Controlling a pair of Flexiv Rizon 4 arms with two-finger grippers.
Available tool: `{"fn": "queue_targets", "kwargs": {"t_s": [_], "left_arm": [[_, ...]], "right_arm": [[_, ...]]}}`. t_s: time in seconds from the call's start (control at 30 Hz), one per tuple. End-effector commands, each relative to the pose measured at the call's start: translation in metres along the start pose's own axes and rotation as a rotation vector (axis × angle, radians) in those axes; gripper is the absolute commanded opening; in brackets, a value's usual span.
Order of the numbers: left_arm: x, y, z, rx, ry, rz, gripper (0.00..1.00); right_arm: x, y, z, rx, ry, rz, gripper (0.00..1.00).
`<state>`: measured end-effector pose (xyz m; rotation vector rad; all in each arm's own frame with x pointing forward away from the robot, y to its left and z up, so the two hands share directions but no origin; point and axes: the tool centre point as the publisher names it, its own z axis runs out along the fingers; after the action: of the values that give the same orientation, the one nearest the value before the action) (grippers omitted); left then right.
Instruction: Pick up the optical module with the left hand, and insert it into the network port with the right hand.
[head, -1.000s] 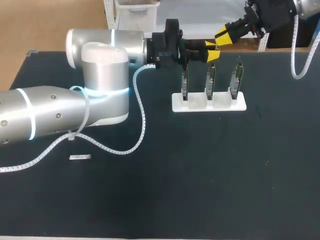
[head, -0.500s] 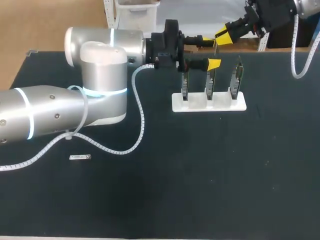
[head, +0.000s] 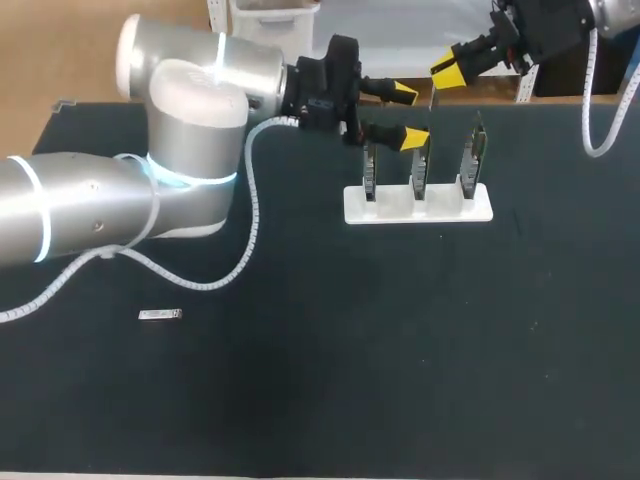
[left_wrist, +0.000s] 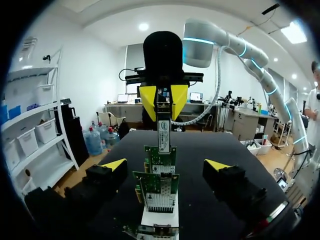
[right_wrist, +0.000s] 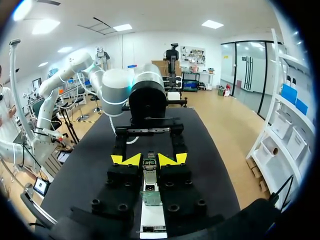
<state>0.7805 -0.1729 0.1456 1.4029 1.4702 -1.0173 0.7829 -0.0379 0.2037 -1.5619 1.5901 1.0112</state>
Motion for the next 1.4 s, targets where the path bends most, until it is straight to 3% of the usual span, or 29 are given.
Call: {"fn": "queue_targets", "kwargs": {"t_s": [0.03, 0.43, 0.73, 1.07, 1.13, 1.4], "left_arm": [[-0.003, 0.000, 0.002, 0.002, 0.072, 0.021, 1.00], [0.015, -0.001, -0.005, 0.012, 0.187, -0.031, 1.00], [0.018, -0.002, -0.004, 0.049, 0.260, 0.006, 1.00], [0.022, -0.008, -0.006, 0.071, 0.278, 0.005, 1.00], [0.023, -0.009, -0.006, 0.050, 0.327, 0.005, 1.00], [0.026, -0.014, -0.010, 0.056, 0.330, 0.014, 1.00]], "right_arm": [[0.001, -0.001, 0.001, -0.001, -0.004, 0.000, 0.00], [0.003, -0.002, -0.001, 0.005, -0.010, 0.002, 0.00], [0.004, -0.002, 0.001, 0.003, -0.016, 0.003, 0.00], [0.004, -0.002, 0.001, 0.013, -0.019, 0.003, 0.00], [0.003, -0.002, 0.001, 0.015, -0.020, 0.002, 0.00], [0.003, -0.001, 0.002, 0.016, -0.022, 0.002, 0.00]]}}
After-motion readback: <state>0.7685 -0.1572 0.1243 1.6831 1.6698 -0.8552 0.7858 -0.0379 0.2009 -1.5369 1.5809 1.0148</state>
